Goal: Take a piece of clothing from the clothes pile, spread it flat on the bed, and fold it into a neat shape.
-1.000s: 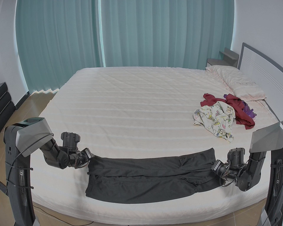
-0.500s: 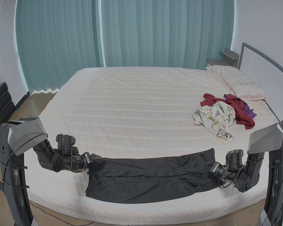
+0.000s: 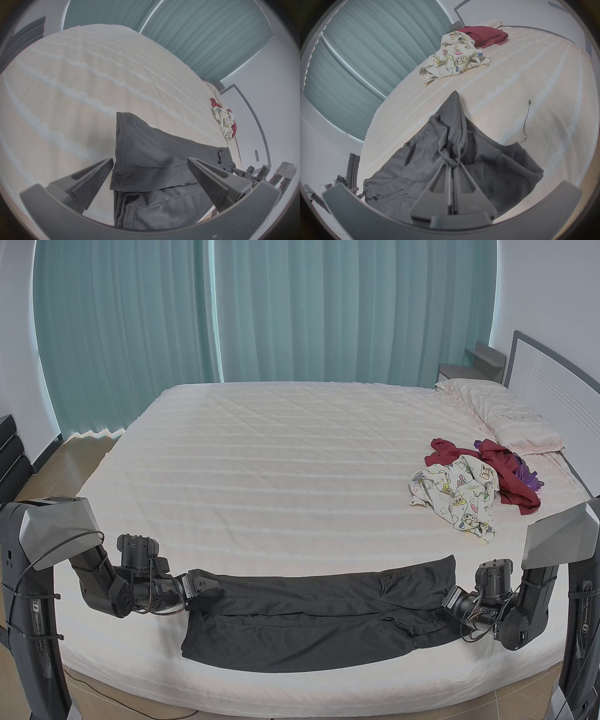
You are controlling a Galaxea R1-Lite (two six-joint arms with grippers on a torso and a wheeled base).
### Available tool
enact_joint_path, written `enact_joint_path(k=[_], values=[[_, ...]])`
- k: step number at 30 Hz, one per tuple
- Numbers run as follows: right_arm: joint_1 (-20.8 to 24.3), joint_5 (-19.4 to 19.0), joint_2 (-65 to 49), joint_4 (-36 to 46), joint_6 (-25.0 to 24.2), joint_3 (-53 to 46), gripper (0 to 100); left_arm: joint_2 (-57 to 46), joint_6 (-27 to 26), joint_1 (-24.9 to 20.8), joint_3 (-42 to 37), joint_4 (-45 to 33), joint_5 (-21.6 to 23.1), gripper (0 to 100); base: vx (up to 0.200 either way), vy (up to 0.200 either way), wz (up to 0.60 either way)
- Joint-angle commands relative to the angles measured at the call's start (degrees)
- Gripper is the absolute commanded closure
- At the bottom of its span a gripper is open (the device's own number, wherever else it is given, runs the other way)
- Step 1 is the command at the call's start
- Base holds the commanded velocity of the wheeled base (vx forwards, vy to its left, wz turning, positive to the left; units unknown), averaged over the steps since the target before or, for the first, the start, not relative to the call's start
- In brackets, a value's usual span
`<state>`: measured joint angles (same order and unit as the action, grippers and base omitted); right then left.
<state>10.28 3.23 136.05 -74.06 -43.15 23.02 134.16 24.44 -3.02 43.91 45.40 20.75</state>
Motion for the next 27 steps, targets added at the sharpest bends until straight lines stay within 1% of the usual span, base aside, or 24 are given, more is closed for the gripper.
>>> enact_joint_path(k=[1, 9, 13, 19, 22, 26, 27], values=[[0.01, 0.02, 0.1, -0.03, 0.0, 0.01, 100, 0.75, -0.01, -0.14, -0.14, 0.04, -0.09, 100, 0.0, 0.0, 0.0], [-0.08, 0.02, 0.18, -0.03, 0.09, 0.01, 100, 0.49, 0.34, 0.21, 0.3, -0.13, -0.18, 100, 0.0, 0.0, 0.0], [-0.08, 0.2, 0.54, -0.03, 0.09, -0.08, 100, -0.3, 0.26, 0.56, -1.02, -0.13, -0.36, 100, 0.0, 0.0, 0.0], [-0.52, 0.2, 0.36, 0.05, 0.09, 0.19, 100, -2.23, 0.52, 0.83, -1.99, -0.13, -2.12, 100, 0.0, 0.0, 0.0], [-1.22, 0.2, 0.01, -0.03, 0.09, 0.28, 100, -5.4, 3.59, 1.79, -2.51, -0.22, -2.12, 100, 0.0, 0.0, 0.0], [-1.05, 0.2, 0.27, -0.03, 0.18, 0.1, 100, -6.8, 5.97, 1.97, -2.43, -0.4, -1.85, 100, 0.0, 0.0, 0.0], [-0.96, 0.2, 0.36, -0.03, 0.18, 0.19, 0, -6.63, 5.97, 1.97, -2.51, -0.49, -1.94, 100, 0.0, 0.0, 0.0]])
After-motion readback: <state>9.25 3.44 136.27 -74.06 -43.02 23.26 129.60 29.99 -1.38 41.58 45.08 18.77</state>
